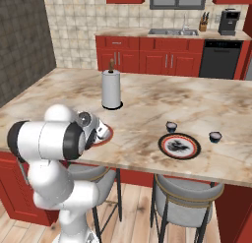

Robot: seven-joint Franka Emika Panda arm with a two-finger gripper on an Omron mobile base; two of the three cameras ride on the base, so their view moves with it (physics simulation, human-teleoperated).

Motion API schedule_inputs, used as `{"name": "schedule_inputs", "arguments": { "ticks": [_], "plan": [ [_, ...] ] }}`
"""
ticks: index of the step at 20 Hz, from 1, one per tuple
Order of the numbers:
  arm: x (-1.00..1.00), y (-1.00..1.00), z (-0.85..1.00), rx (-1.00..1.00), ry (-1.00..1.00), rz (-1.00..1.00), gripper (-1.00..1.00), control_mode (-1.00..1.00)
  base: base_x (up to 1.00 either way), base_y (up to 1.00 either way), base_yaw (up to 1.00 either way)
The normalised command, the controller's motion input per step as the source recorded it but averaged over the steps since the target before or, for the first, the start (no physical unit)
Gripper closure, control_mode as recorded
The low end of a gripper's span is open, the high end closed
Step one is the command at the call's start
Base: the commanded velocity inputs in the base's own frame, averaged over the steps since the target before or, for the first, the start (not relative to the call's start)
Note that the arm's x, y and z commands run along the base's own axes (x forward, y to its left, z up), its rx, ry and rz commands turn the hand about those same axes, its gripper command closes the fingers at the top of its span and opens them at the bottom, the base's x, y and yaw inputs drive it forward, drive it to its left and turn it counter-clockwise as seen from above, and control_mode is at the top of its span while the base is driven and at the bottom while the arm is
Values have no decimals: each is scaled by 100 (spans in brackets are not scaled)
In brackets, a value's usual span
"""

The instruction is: Place two yogurt containers on each plate.

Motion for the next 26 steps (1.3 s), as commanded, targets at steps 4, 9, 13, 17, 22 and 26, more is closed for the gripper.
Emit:
{"name": "schedule_inputs", "arguments": {
  "ticks": [4, 9, 13, 17, 22, 26],
  "plan": [
    [14, 0, 100, 1, 2, -2, -100, -100, 0, 0, 0],
    [-18, 1, 98, 4, 36, -1, -100, -100, 0, 0, 0],
    [-58, 0, 76, 0, 64, 2, -100, -100, 0, 0, 0],
    [-54, 0, 19, -5, 25, 5, -100, -100, 0, 0, 0],
    [-30, -2, -10, 0, 2, 0, -100, -100, 0, 0, 0],
    [-50, -14, -10, 0, 2, 0, -100, 100, -37, -42, -1]
  ]
}}
